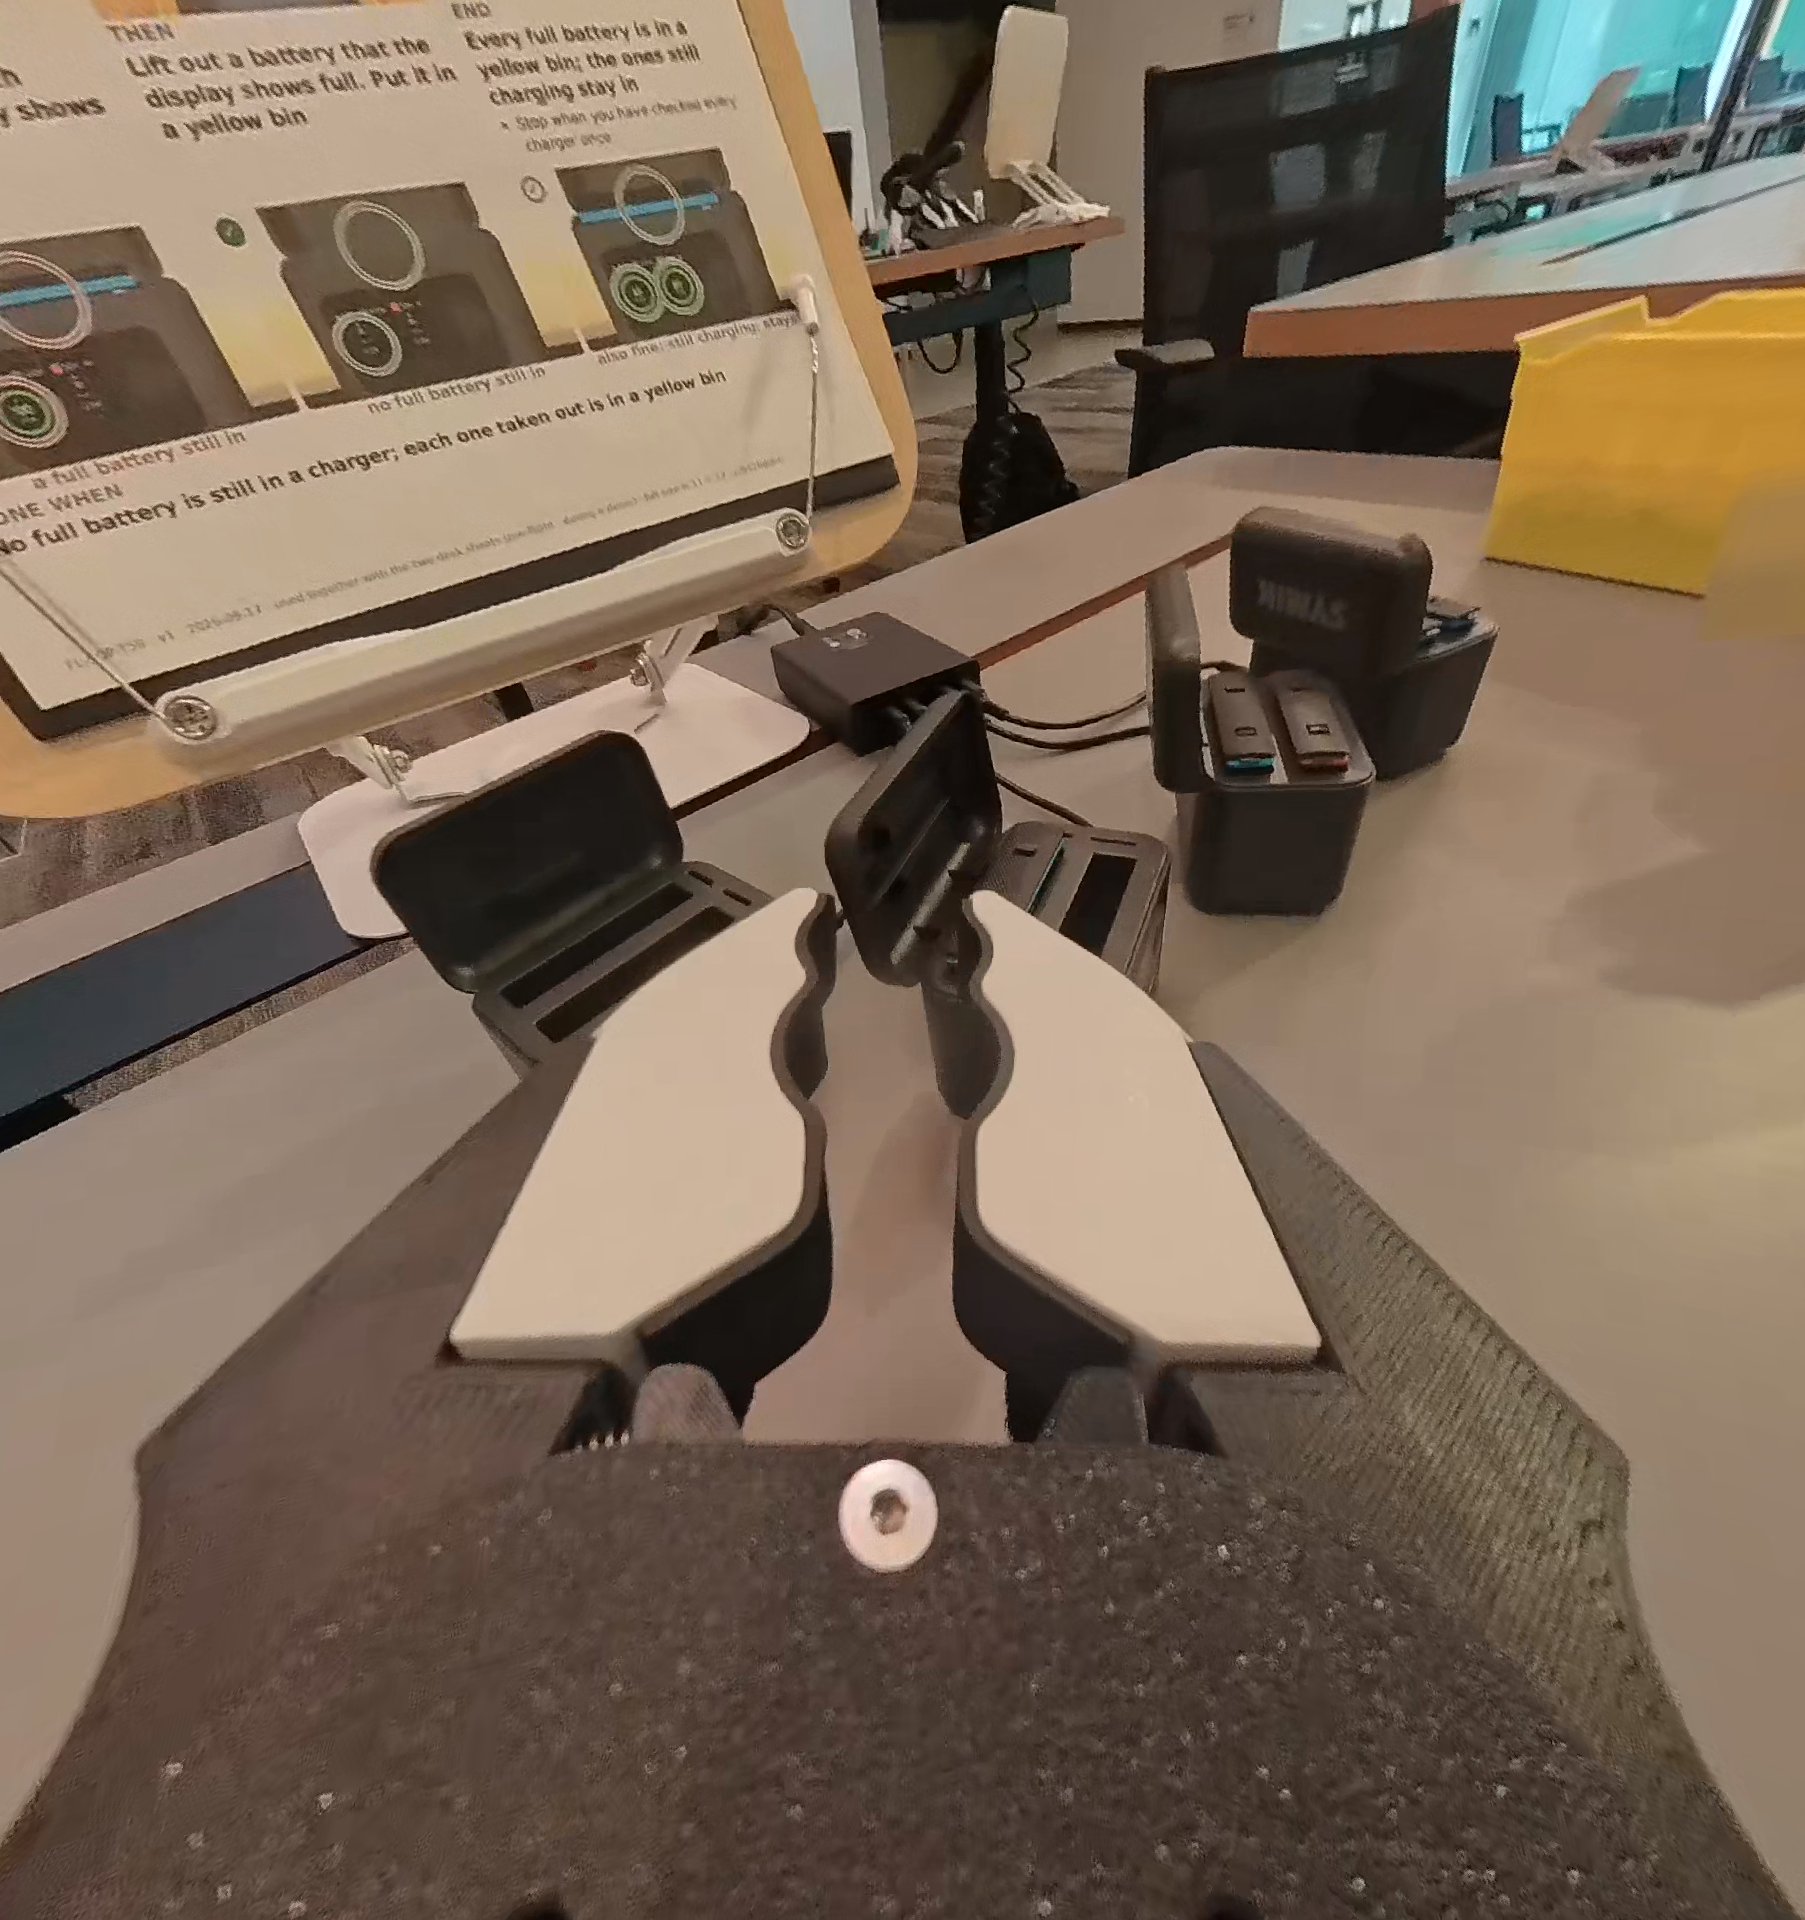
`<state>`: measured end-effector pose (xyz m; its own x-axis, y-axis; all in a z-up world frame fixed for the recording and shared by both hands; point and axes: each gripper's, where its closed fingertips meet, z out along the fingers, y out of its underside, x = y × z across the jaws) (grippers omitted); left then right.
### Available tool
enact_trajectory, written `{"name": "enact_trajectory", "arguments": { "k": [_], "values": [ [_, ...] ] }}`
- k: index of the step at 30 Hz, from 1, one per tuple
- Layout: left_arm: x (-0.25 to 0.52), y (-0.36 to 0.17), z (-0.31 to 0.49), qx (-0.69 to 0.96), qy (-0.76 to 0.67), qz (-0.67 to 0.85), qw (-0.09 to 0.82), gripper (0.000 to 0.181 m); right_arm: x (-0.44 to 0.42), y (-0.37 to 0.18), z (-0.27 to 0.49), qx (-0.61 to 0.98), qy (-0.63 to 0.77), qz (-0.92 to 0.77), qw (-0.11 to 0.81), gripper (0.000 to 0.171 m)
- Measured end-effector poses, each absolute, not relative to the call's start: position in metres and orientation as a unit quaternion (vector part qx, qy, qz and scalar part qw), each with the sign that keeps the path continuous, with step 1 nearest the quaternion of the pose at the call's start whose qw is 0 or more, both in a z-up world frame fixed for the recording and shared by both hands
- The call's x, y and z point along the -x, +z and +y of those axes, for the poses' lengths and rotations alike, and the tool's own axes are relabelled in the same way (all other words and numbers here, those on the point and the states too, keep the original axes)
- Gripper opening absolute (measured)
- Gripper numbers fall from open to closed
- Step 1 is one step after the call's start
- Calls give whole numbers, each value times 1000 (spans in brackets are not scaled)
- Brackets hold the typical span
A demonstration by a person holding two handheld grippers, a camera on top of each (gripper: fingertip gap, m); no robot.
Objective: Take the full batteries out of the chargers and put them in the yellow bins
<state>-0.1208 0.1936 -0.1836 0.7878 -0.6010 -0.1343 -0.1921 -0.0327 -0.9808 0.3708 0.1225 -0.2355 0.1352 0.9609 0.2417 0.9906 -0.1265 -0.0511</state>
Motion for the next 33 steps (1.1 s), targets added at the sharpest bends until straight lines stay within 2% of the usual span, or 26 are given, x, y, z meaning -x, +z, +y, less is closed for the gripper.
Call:
{"name": "enact_trajectory", "arguments": {
  "k": [3, 7, 11, 16, 20, 24, 29, 33],
  "values": [
    [122, -188, 194, 702, -145, 303, 627, 27, -375, -242, 128, 741, -94, -659, 89, 15],
    [127, -206, 194, 732, -166, 317, 579, 53, -377, -241, 131, 739, -115, -657, 93, 17],
    [128, -210, 193, 739, -167, 325, 566, 58, -375, -225, 136, 745, -122, -645, 122, 18],
    [125, -212, 189, 737, -166, 345, 557, 60, -357, -166, 164, 759, -155, -582, 246, 18],
    [119, -219, 186, 743, -176, 353, 541, 63, -302, -116, 180, 751, -159, -524, 369, 31],
    [117, -226, 186, 752, -171, 358, 527, 67, -229, -99, 176, 723, -109, -522, 439, 36],
    [110, -230, 189, 762, -181, 352, 513, 68, -143, -100, 162, 696, 14, -547, 465, 36],
    [96, -238, 192, 775, -192, 361, 482, 76, -90, -106, 160, 674, 65, -579, 455, 36]
  ]
}}
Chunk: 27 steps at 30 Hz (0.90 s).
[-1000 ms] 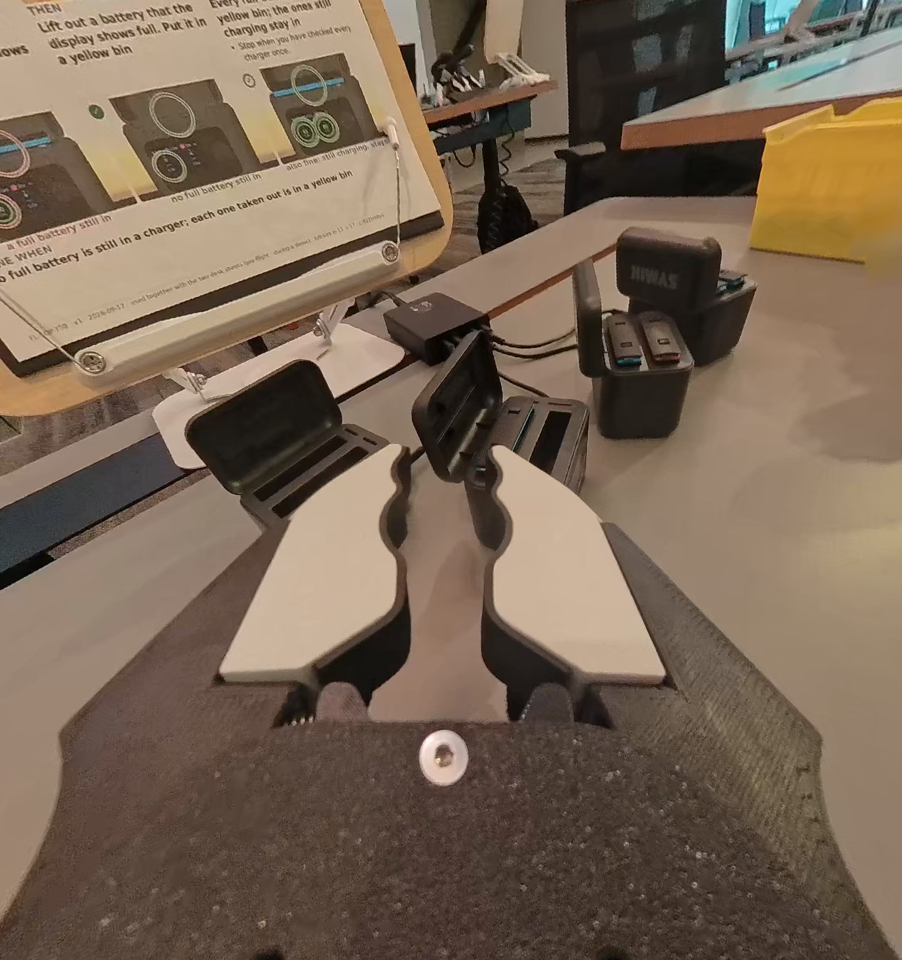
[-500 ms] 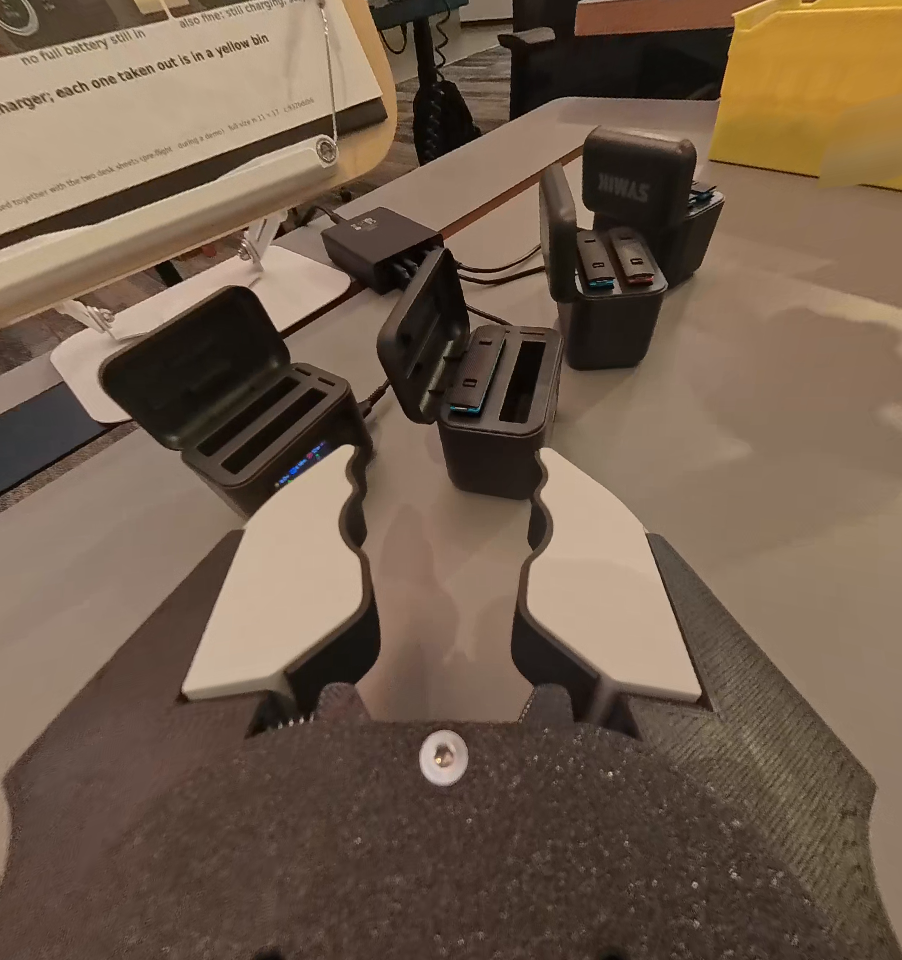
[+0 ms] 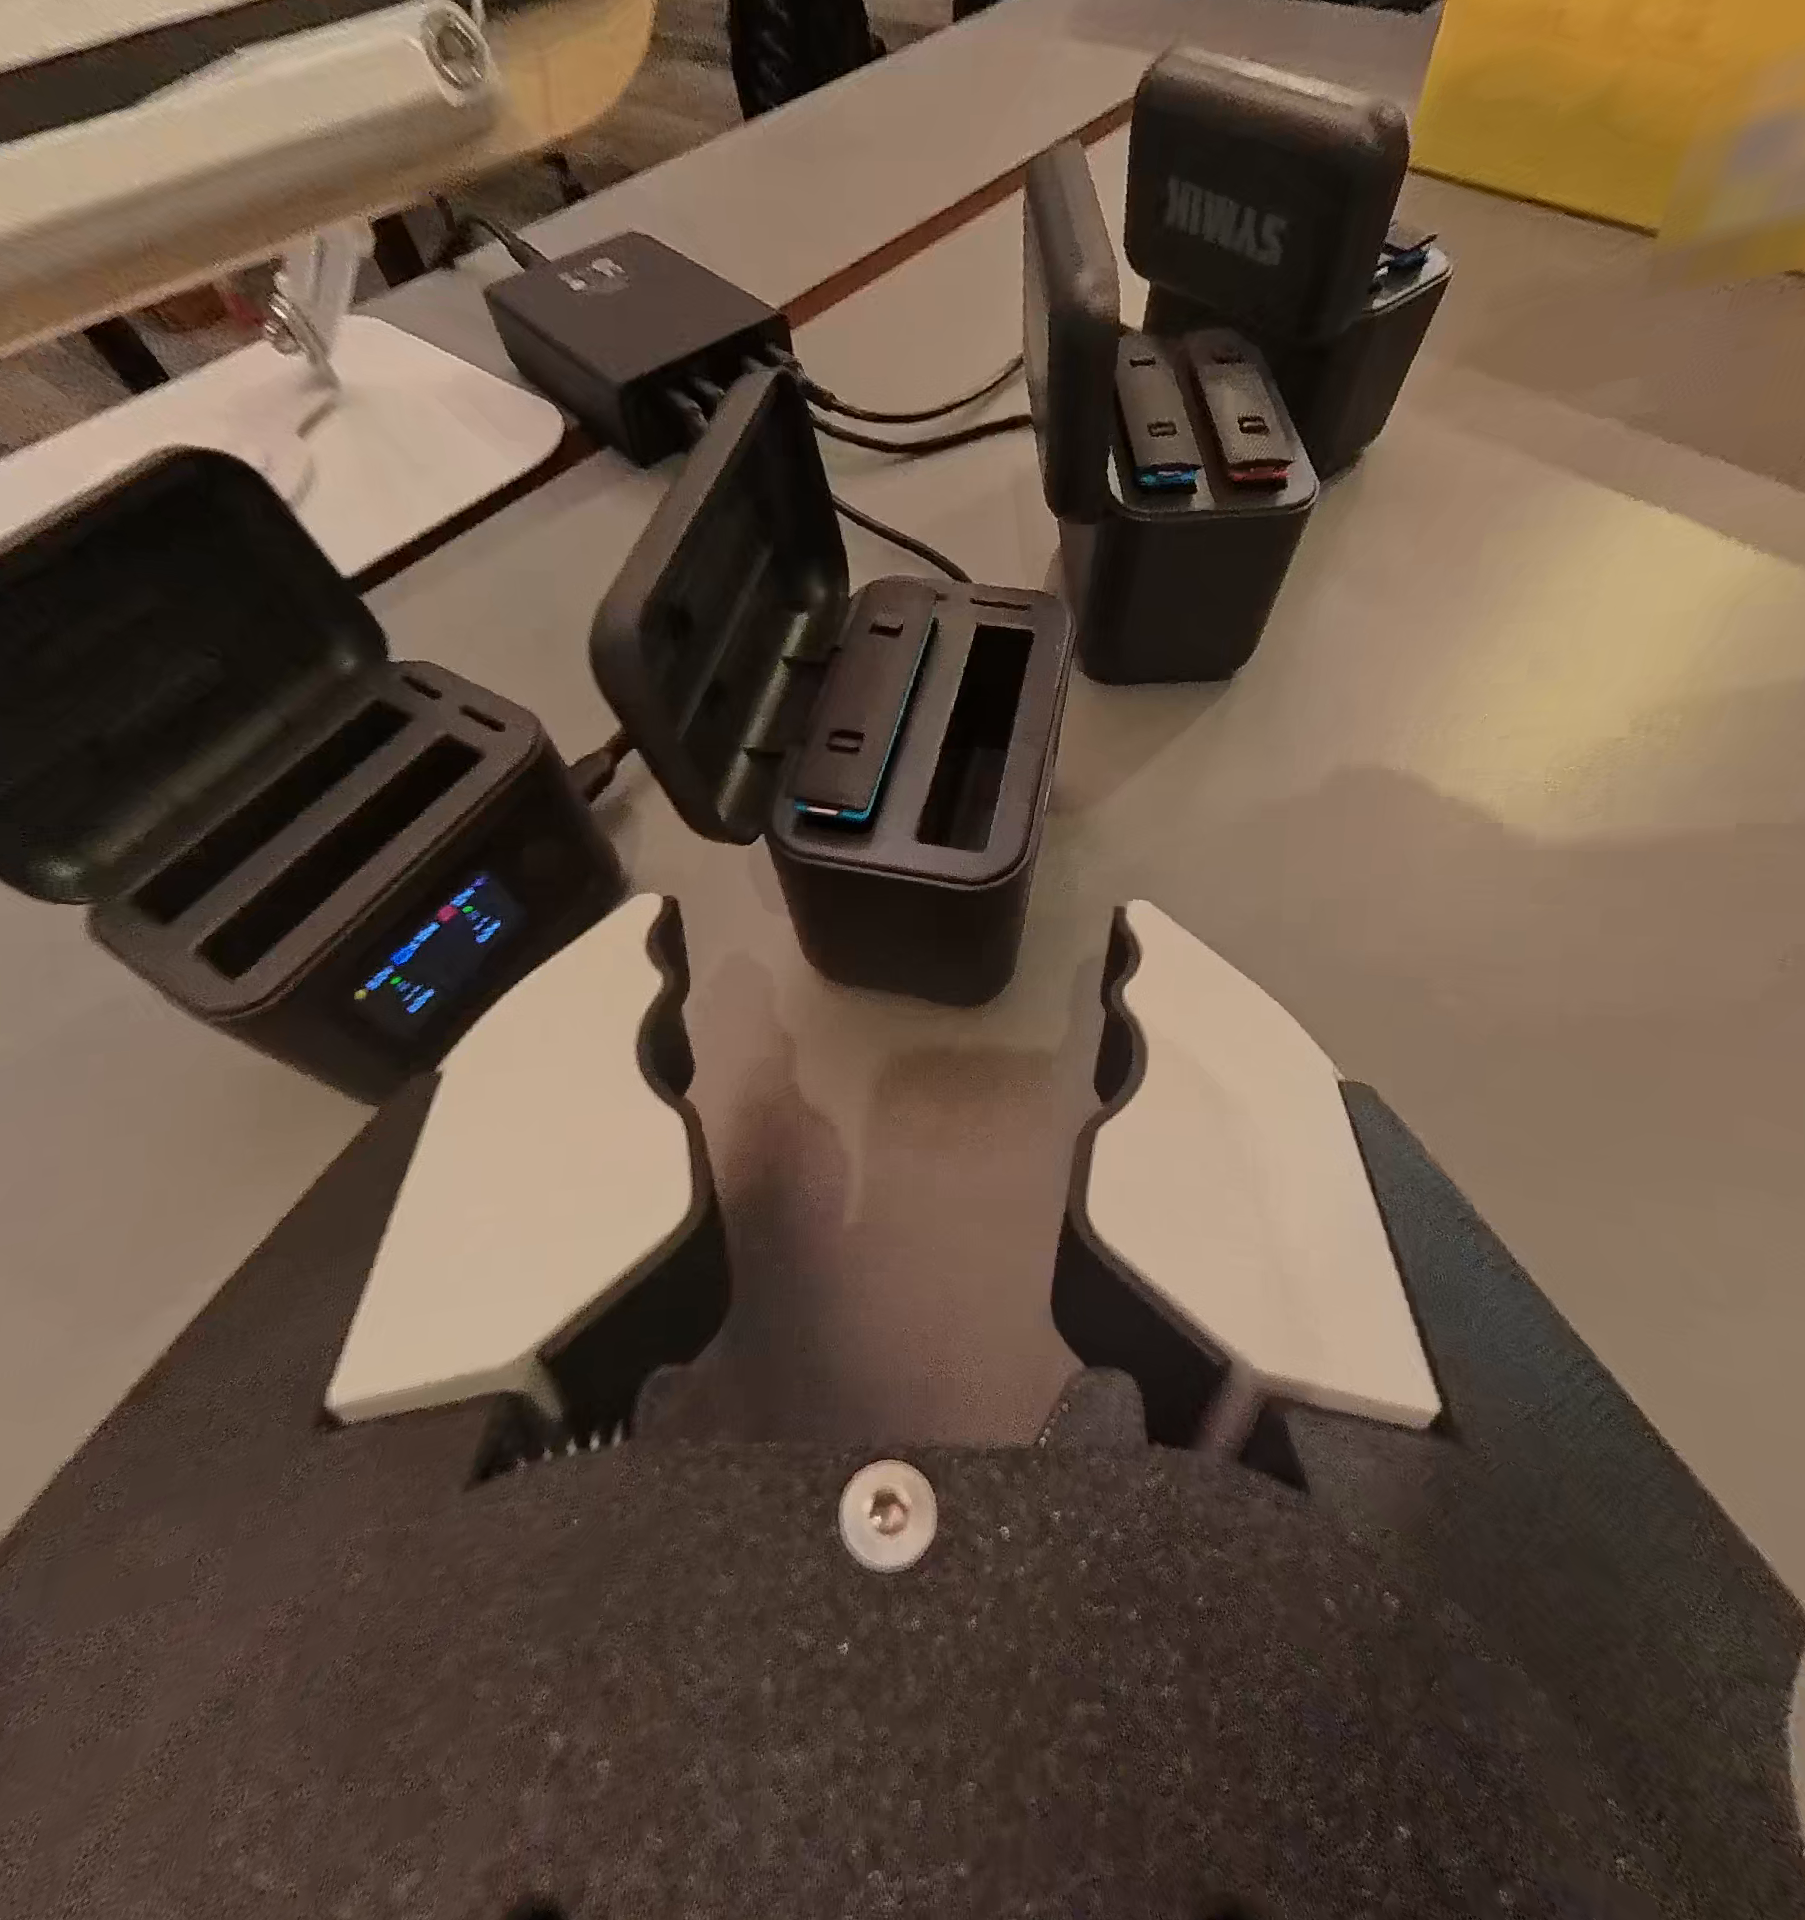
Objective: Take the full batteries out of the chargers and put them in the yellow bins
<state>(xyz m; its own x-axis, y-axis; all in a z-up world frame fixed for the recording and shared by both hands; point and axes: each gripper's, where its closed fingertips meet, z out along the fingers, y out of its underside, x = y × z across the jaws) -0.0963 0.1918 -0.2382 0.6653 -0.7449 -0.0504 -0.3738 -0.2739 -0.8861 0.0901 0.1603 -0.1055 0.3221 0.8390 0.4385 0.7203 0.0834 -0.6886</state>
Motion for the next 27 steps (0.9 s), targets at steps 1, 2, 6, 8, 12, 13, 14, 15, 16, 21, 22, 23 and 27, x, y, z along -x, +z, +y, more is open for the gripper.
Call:
{"name": "enact_trajectory", "arguments": {
  "k": [1, 2, 6, 8, 12, 13, 14, 15, 16, 21, 22, 23, 27],
  "values": [
    [93, -241, 193, 778, -193, 364, 474, 80, -78, -107, 161, 671, 73, -583, 451, 36],
    [91, -243, 194, 781, -194, 366, 467, 80, -66, -110, 161, 667, 79, -591, 447, 36],
    [82, -248, 201, 790, -198, 366, 449, 82, -23, -118, 157, 640, 90, -629, 432, 37],
    [80, -252, 206, 799, -197, 363, 438, 82, -6, -122, 158, 628, 91, -645, 426, 37],
    [78, -261, 206, 810, -189, 373, 412, 57, 19, -134, 168, 615, 86, -672, 402, 36],
    [78, -261, 206, 809, -184, 374, 414, 57, 24, -139, 171, 614, 83, -680, 393, 36],
    [78, -261, 206, 809, -183, 376, 414, 57, 29, -143, 172, 609, 83, -689, 384, 36],
    [78, -261, 205, 808, -184, 377, 413, 57, 34, -148, 174, 604, 80, -699, 376, 35],
    [78, -261, 205, 808, -184, 378, 413, 57, 38, -153, 176, 597, 76, -709, 368, 35],
    [77, -261, 205, 806, -183, 381, 414, 57, 54, -178, 188, 578, 60, -751, 314, 33],
    [77, -261, 204, 806, -182, 383, 414, 57, 56, -181, 191, 576, 56, -756, 306, 33],
    [77, -261, 204, 804, -181, 385, 415, 57, 58, -185, 194, 573, 50, -762, 300, 33],
    [77, -260, 203, 793, -167, 404, 426, 57, 65, -198, 200, 554, 37, -786, 272, 32]
  ]
}}
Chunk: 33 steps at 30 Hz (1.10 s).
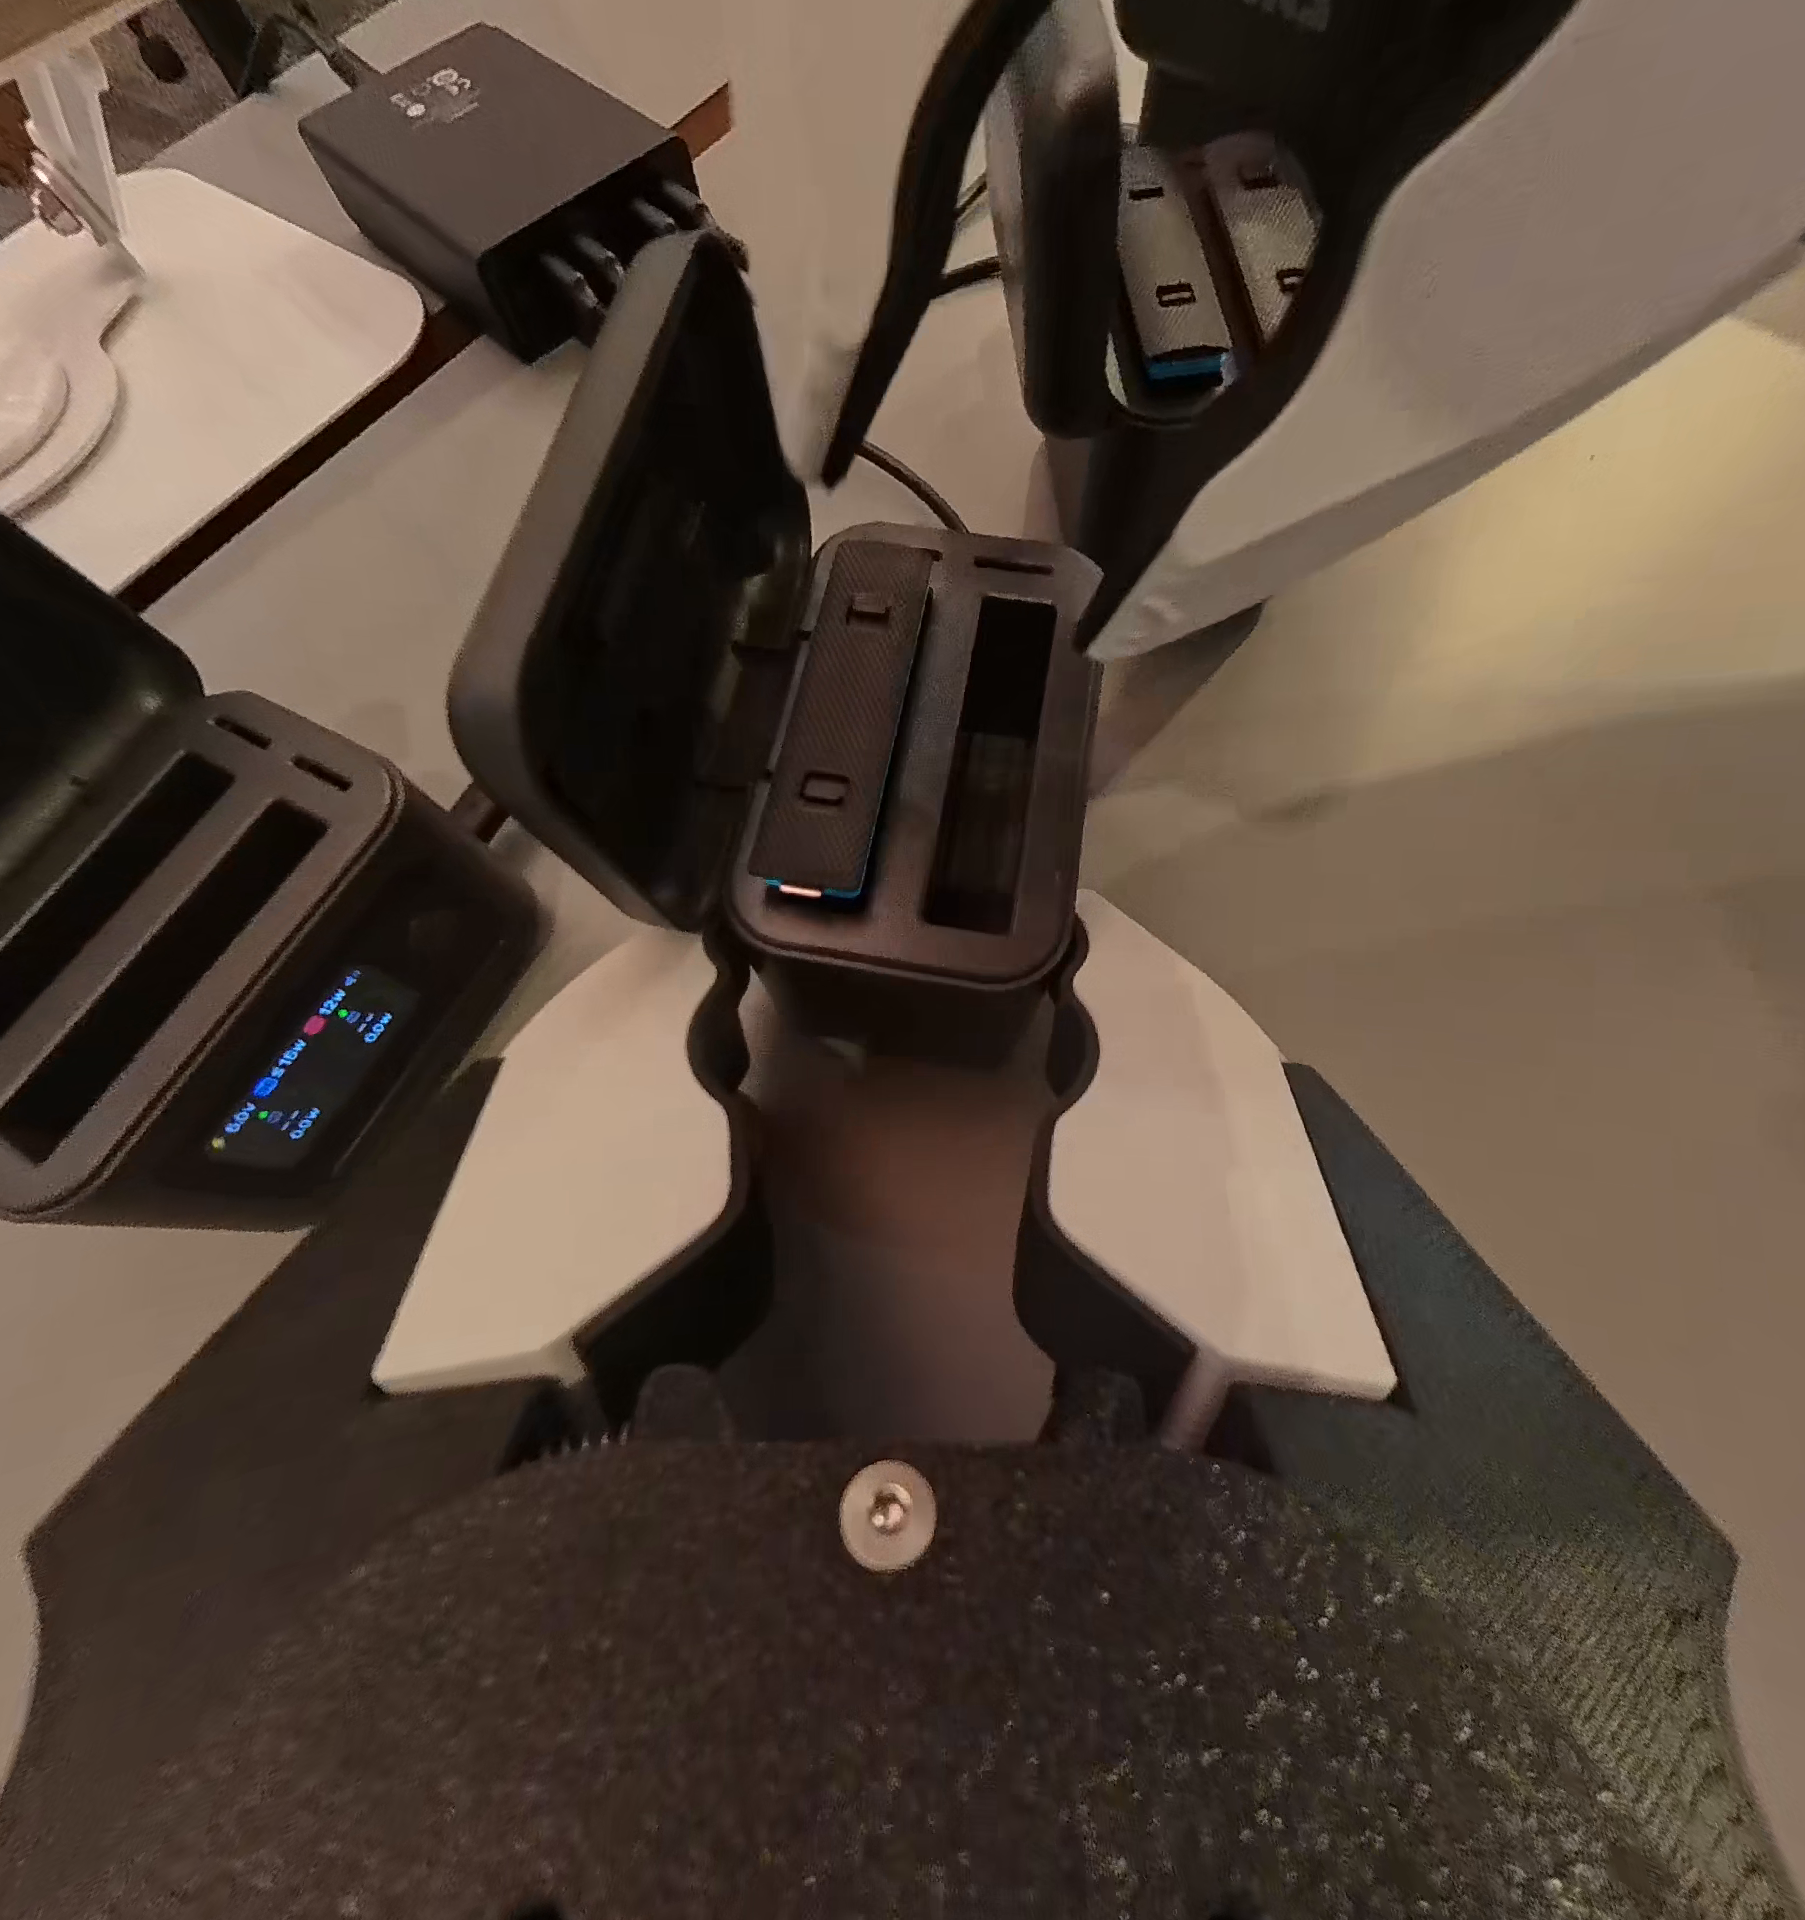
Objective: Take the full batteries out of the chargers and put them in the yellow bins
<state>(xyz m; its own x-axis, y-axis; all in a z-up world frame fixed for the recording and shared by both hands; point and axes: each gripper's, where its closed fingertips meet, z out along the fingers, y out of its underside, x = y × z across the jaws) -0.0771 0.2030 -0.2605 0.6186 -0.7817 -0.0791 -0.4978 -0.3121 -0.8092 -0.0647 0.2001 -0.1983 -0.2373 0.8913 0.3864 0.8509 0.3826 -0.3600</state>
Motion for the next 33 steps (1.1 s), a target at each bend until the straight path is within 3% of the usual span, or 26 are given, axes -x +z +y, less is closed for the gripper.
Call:
{"name": "enact_trajectory", "arguments": {
  "k": [11, 33],
  "values": [
    [79, -258, 202, 771, -134, 432, 449, 56, 68, -227, 209, 488, -11, -847, 210, 25],
    [87, -261, 202, 809, -209, 373, 404, 57, 87, -226, 211, 590, 188, -773, 139, 23]
  ]
}}
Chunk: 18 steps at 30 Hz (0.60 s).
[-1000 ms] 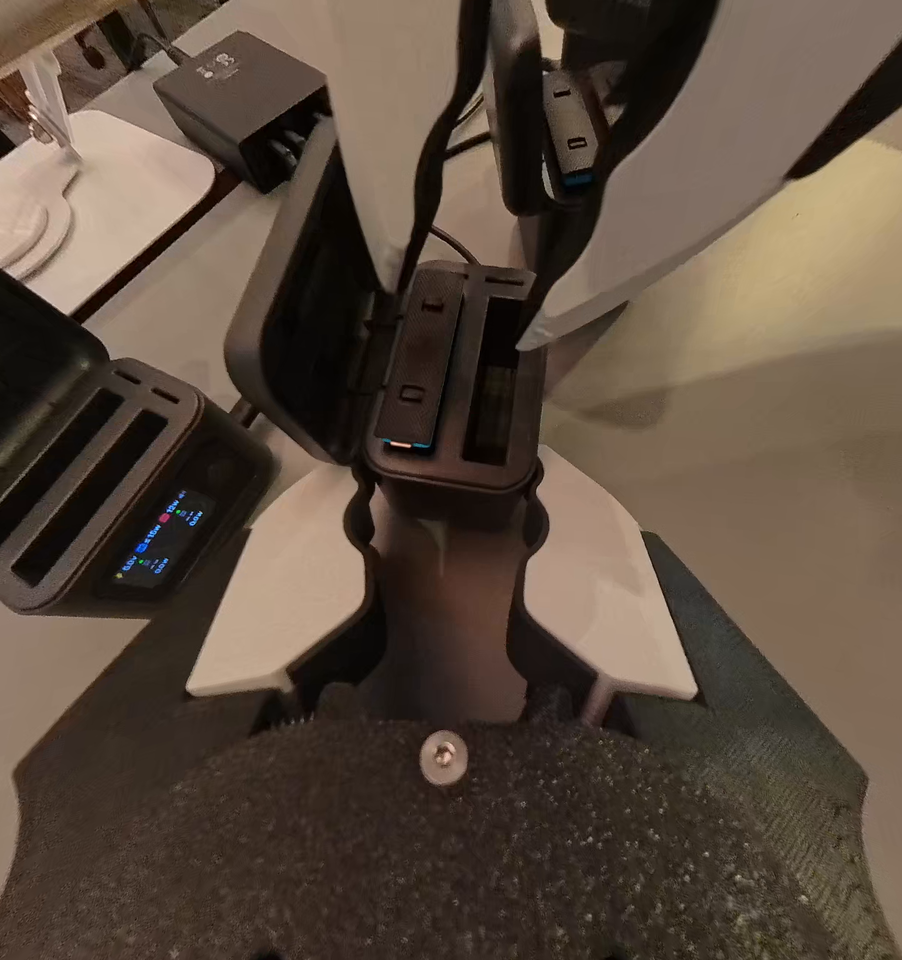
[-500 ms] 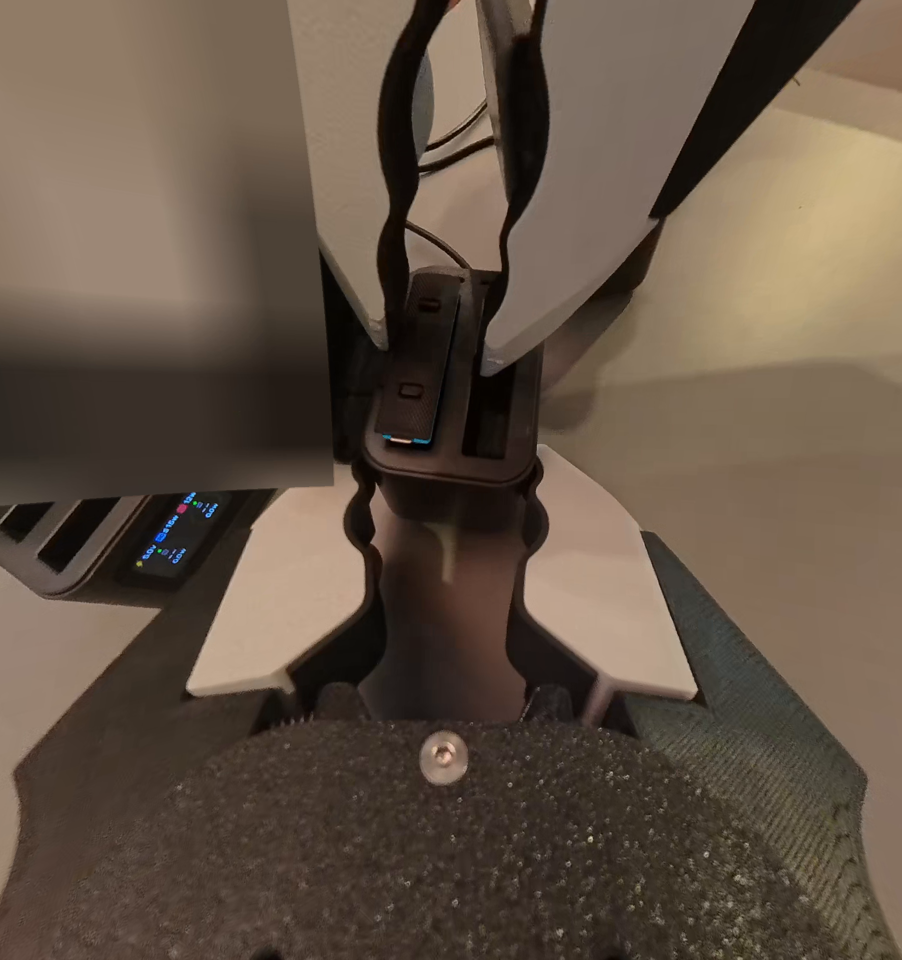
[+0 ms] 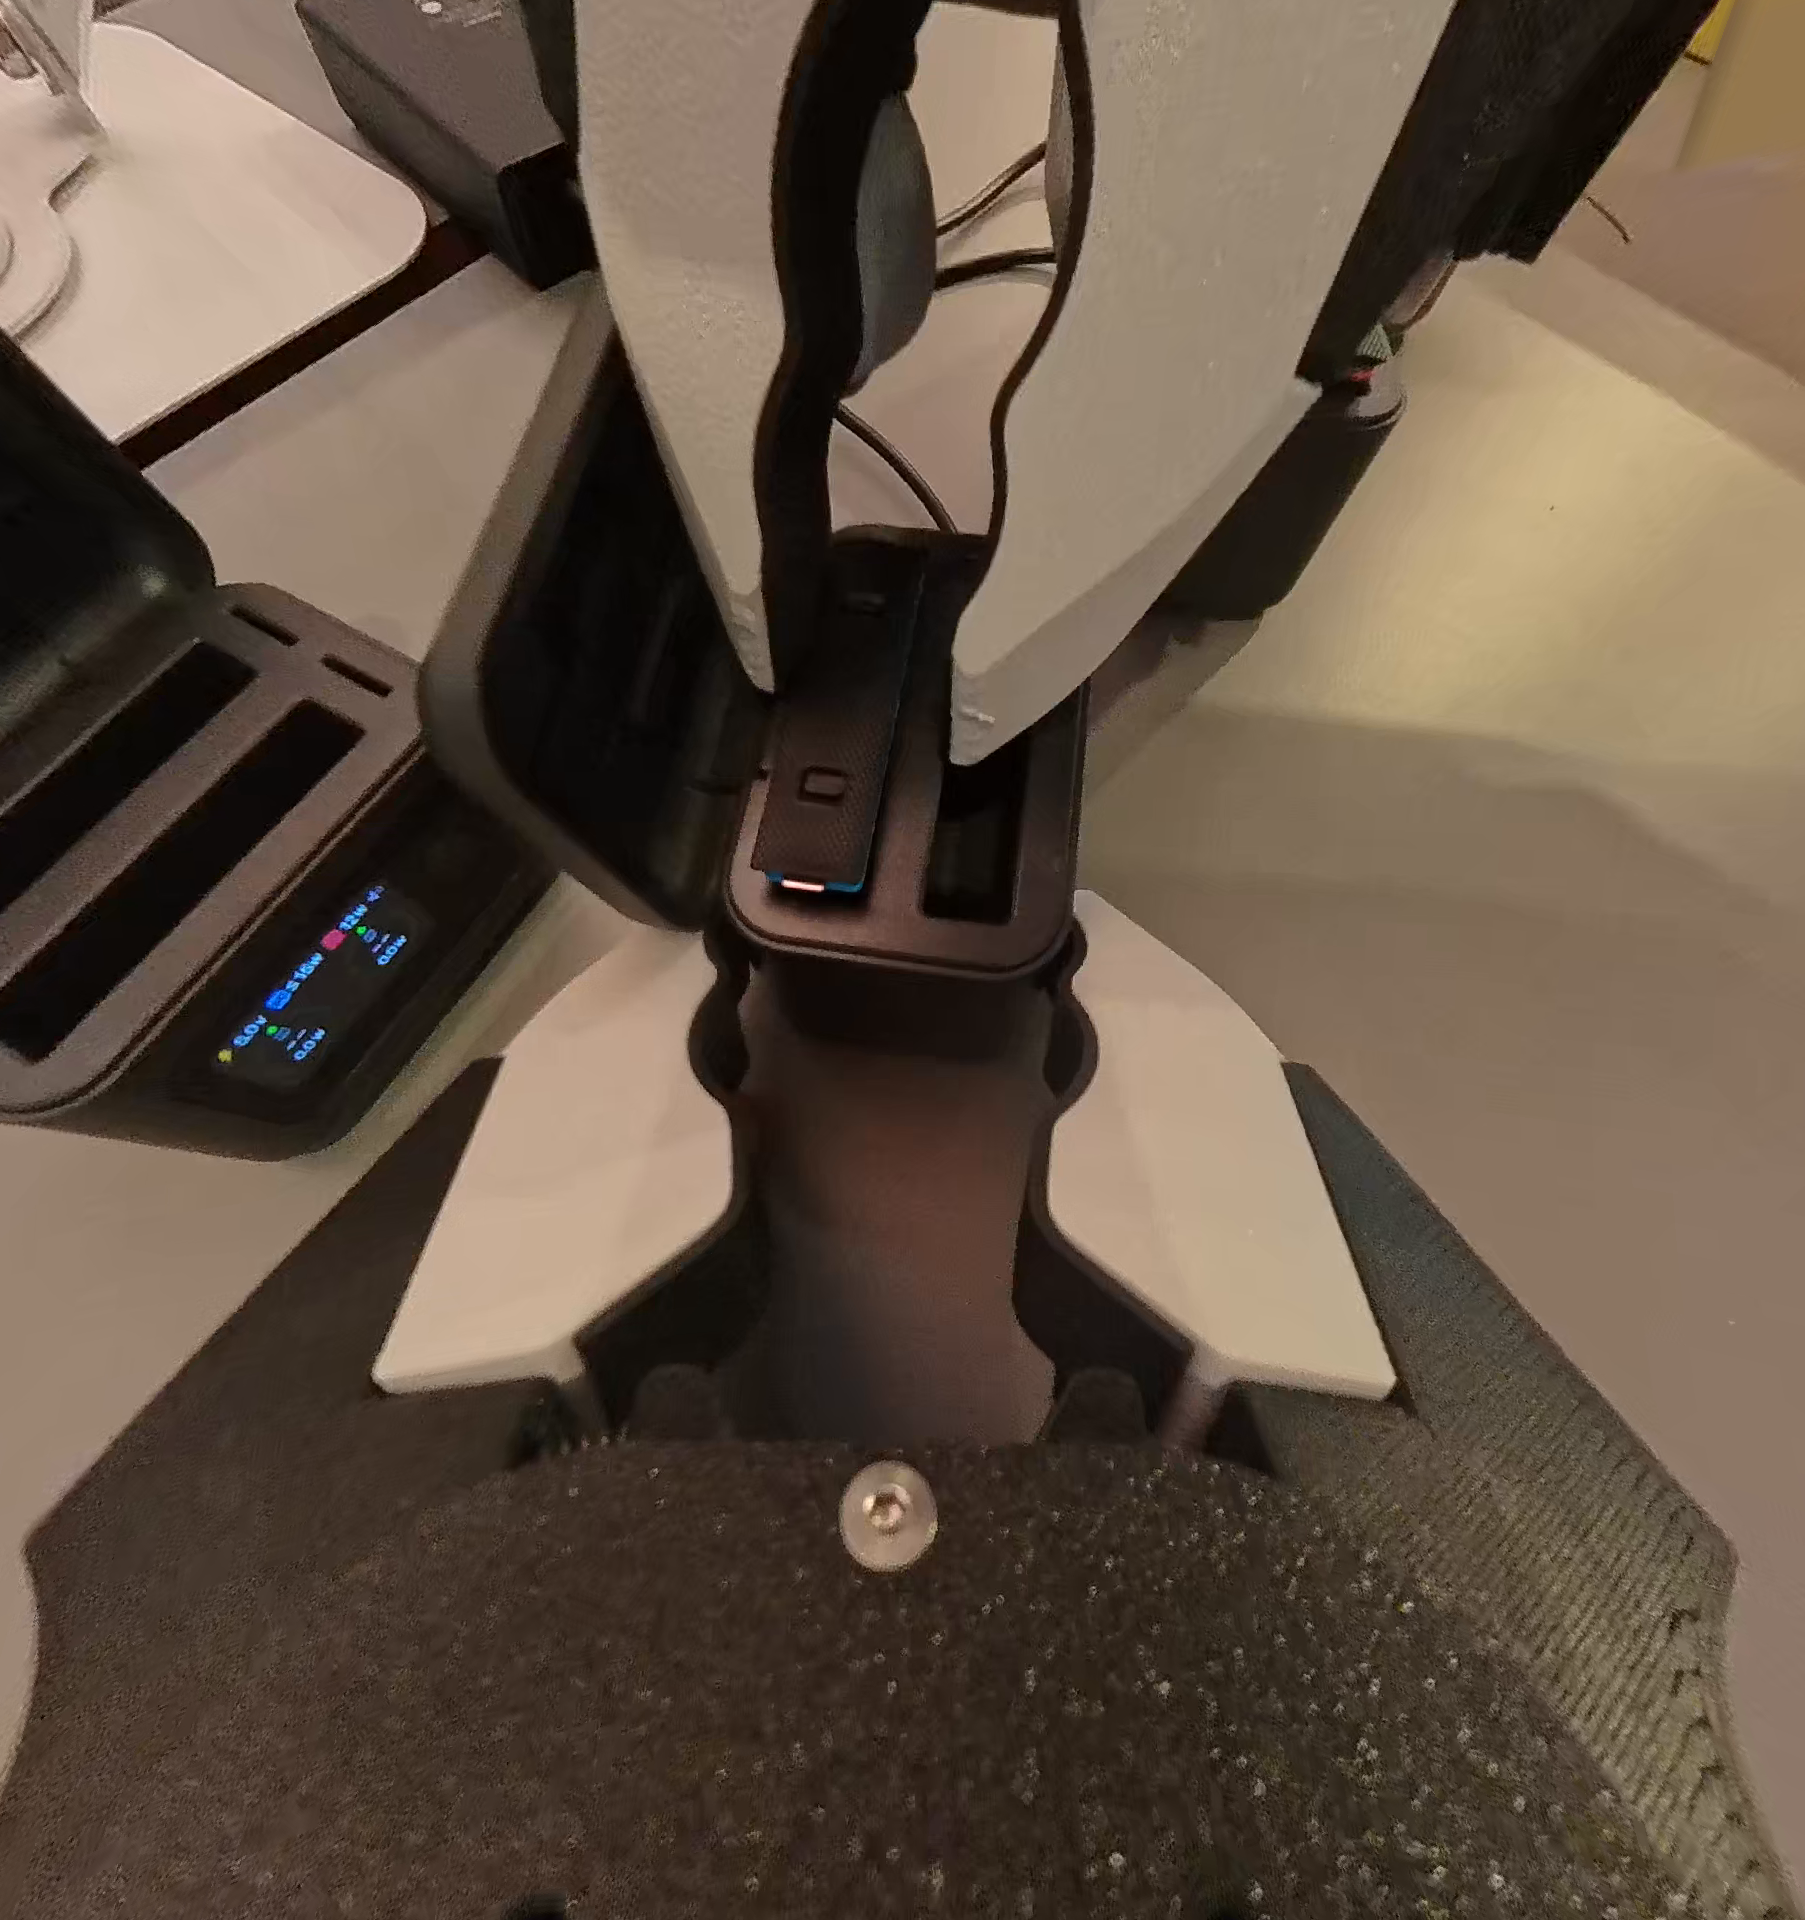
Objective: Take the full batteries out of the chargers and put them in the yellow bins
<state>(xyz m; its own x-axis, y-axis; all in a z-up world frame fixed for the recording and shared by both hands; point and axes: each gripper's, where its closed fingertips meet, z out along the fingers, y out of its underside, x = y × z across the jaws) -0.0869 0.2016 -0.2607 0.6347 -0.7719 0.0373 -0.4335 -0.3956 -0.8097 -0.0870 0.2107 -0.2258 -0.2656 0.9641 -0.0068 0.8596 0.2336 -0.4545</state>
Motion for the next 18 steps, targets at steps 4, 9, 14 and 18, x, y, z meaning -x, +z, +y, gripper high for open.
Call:
{"name": "enact_trajectory", "arguments": {
  "k": [4, 9, 14, 18],
  "values": [
    [87, -261, 202, 808, -209, 373, 404, 57, 87, -226, 211, 588, 180, -776, 140, 23],
    [87, -261, 202, 809, -209, 372, 405, 56, 87, -225, 211, 552, 146, -809, 140, 23],
    [87, -261, 202, 812, -209, 366, 405, 56, 93, -218, 213, 548, 133, -812, 152, 13],
    [89, -260, 204, 824, -222, 333, 401, 57, 91, -218, 223, 624, 79, -755, 185, 21]
  ]
}}
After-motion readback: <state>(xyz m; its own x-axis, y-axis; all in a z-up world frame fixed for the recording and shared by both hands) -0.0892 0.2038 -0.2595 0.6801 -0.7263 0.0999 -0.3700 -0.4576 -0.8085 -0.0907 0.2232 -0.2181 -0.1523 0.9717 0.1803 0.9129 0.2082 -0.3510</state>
